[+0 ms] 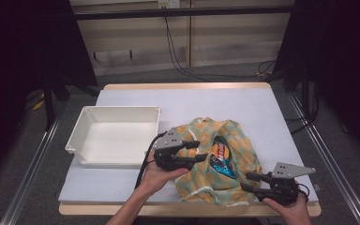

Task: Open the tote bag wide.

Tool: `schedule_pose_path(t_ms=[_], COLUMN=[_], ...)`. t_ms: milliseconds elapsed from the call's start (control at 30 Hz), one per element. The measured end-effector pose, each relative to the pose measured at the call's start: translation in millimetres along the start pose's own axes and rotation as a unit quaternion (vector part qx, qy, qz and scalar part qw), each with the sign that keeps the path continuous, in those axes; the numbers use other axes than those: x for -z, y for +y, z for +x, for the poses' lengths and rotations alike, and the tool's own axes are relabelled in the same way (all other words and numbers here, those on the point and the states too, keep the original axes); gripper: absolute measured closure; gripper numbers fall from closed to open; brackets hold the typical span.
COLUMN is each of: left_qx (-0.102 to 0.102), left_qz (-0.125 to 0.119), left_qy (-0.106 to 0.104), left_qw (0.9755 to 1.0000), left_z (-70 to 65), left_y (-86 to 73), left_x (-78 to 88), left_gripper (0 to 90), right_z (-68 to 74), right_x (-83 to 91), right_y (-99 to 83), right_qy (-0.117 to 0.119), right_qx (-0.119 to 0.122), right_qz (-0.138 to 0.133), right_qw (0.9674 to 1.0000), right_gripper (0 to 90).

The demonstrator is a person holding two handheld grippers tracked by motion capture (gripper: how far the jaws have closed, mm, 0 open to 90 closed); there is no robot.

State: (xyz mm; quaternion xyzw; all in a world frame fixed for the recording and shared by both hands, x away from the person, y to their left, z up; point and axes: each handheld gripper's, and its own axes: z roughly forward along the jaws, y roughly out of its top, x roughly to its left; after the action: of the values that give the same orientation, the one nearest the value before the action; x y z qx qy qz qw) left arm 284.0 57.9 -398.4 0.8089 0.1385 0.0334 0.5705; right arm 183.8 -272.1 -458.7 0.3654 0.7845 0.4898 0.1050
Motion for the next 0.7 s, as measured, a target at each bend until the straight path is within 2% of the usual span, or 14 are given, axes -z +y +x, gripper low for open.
schedule_pose_path(t_ms=[67,167,300,333,433,567,633,700], left_qx=[-0.014,-0.027,-0.043,-0.049,-0.058,-0.067,-0.071,-0.087], left_qz=[0.014,0.044,0.086,0.096,0.113,0.138,0.157,0.172], left_qy=[-0.02,-0.029,-0.044,-0.036,-0.042,-0.027,-0.021,-0.017], left_qw=[0.9996,0.9982,0.9944,0.9936,0.991,0.9878,0.9847,0.9811], left_z=[-7.2,-13.8,-16.8,-17.4,-15.8,-13.4,-12.9,-11.5], left_y=[4.3,7.3,13.3,15.1,16.2,8.5,3.9,-0.4], left_x=[-11.3,-30.8,-57.3,-61.7,-75.7,-90.6,-95.3,-97.2], left_gripper=[56.1,56.5,56.1,56.2,58.1,57.5,51.3,48.8], right_z=[-1.0,-2.1,-2.1,-2.1,-2.5,-3.0,-3.0,-3.6], right_x=[1.6,1.6,-1.1,-1.5,-3.0,-5.3,-6.5,-6.9], right_y=[0.4,-0.4,-2.3,-2.6,-3.1,-4.8,-5.5,-5.9], right_qy=[-0.004,-0.006,-0.003,-0.004,-0.005,-0.005,-0.004,-0.005], right_qx=[-0.001,0.0,0.001,0.0,0.002,-0.004,-0.003,-0.005], right_qz=[-0.003,-0.001,0.006,0.008,0.011,0.013,0.016,0.017], right_qw=[1.0,1.0,1.0,1.0,0.9999,0.9999,0.9999,0.9998], right_gripper=[54.6,55.0,55.6,55.7,55.7,55.6,55.5,55.2])
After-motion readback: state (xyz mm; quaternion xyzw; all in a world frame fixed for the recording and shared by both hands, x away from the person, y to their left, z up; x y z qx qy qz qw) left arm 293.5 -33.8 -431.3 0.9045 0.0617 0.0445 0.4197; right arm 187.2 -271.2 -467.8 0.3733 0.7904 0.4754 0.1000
